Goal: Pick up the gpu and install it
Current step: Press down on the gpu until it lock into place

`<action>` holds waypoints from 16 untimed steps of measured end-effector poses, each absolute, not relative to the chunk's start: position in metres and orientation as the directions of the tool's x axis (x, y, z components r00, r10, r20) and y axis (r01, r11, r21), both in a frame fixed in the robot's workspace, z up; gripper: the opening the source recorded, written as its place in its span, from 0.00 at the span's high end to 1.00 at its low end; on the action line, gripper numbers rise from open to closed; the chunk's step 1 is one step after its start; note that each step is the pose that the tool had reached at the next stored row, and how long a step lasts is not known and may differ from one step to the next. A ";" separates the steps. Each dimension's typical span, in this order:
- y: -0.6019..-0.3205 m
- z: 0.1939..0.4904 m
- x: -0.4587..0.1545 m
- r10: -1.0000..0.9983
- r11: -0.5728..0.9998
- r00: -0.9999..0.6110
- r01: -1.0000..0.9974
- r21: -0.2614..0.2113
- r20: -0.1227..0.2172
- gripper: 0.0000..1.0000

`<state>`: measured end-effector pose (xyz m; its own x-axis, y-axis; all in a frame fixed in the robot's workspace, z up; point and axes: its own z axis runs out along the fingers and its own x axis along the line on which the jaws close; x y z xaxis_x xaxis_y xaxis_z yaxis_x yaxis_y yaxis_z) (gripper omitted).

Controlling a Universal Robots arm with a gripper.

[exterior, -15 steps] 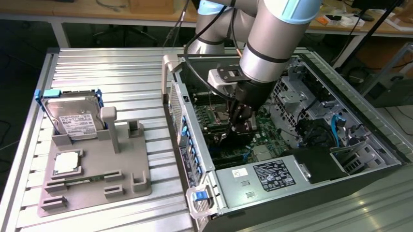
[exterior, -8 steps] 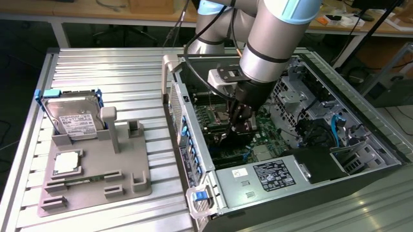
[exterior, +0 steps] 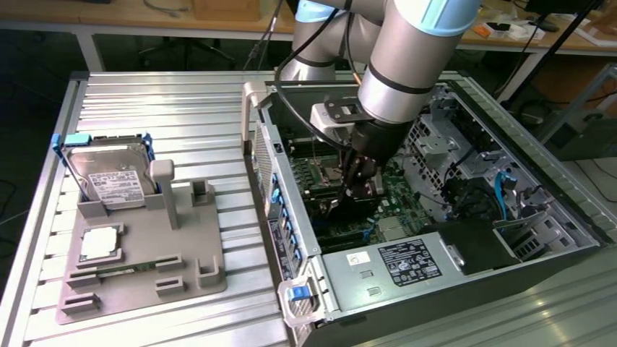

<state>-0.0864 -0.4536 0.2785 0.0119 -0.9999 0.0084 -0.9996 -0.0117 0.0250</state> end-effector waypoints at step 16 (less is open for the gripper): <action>-0.448 0.278 -0.119 -1.000 -0.001 0.001 -1.000 0.025 0.008 0.89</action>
